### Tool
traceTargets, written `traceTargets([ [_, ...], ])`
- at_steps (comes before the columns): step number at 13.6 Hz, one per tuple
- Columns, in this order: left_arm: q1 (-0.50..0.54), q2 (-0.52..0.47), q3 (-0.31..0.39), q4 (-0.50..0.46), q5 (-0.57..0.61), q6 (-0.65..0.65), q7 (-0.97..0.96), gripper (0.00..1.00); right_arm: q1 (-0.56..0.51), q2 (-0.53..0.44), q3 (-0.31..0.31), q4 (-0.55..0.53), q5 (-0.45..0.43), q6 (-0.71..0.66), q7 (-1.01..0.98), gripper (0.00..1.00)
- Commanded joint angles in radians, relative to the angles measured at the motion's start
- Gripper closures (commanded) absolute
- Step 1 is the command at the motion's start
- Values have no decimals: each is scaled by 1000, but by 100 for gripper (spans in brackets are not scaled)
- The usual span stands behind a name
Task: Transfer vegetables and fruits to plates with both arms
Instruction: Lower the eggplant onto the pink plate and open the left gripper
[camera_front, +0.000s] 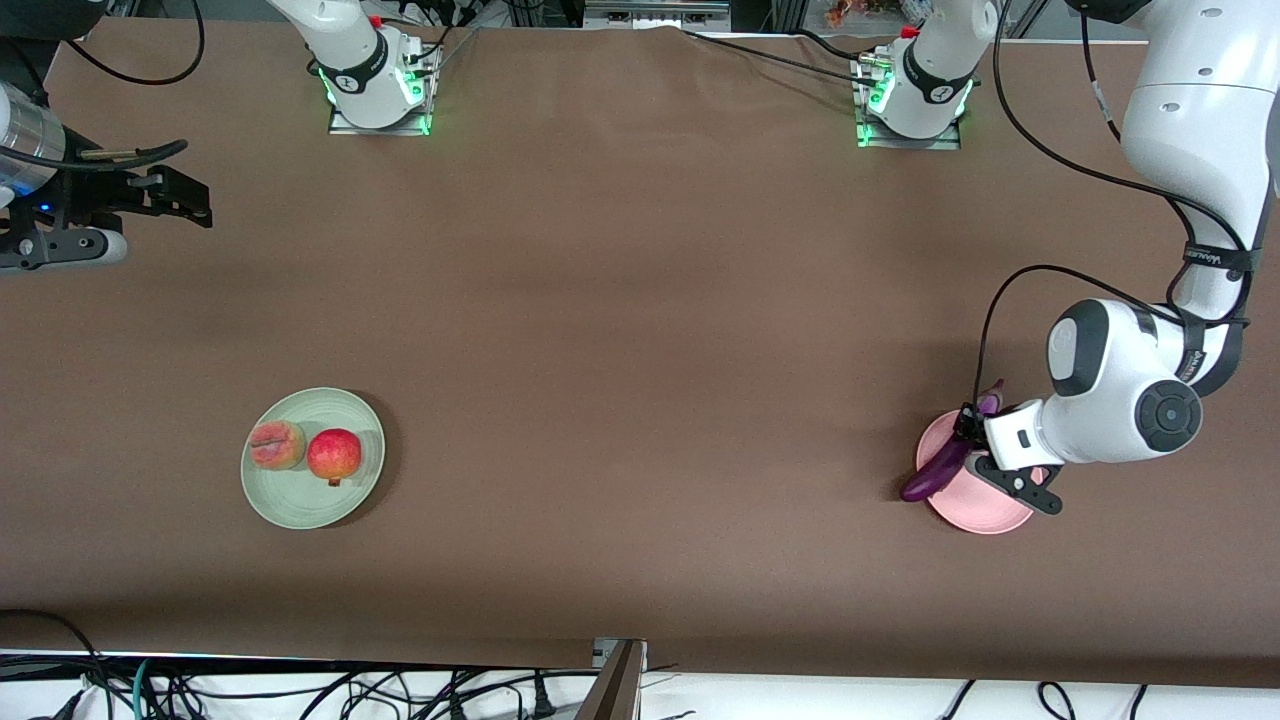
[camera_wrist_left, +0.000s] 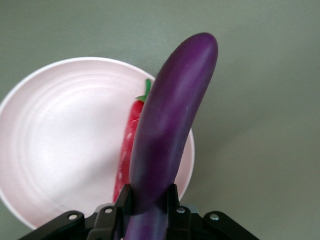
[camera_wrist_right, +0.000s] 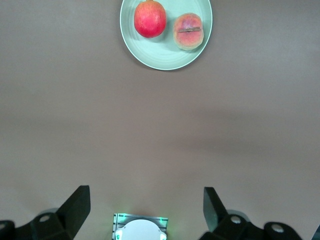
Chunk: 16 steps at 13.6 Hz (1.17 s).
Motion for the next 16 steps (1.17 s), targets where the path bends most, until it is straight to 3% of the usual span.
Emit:
traceTargets([
  [1, 2, 30, 1, 42, 0, -25, 30, 100, -3, 7, 7, 23, 17, -6, 33, 0],
  [10, 2, 81, 29, 103, -3, -16, 128, 99, -6, 24, 6, 23, 11, 12, 23, 0],
  [11, 2, 81, 29, 103, -3, -16, 133, 85, -6, 26, 6, 24, 11, 12, 21, 0],
  [12, 2, 81, 29, 103, -6, -16, 133, 49, -6, 26, 6, 25, 11, 12, 21, 0],
  [13, 2, 81, 29, 103, -17, -15, 130, 2, -6, 26, 6, 25, 9, 12, 20, 0],
  [16, 21, 78, 29, 103, -17, -18, 128, 0, -6, 27, 6, 26, 8, 14, 20, 0],
])
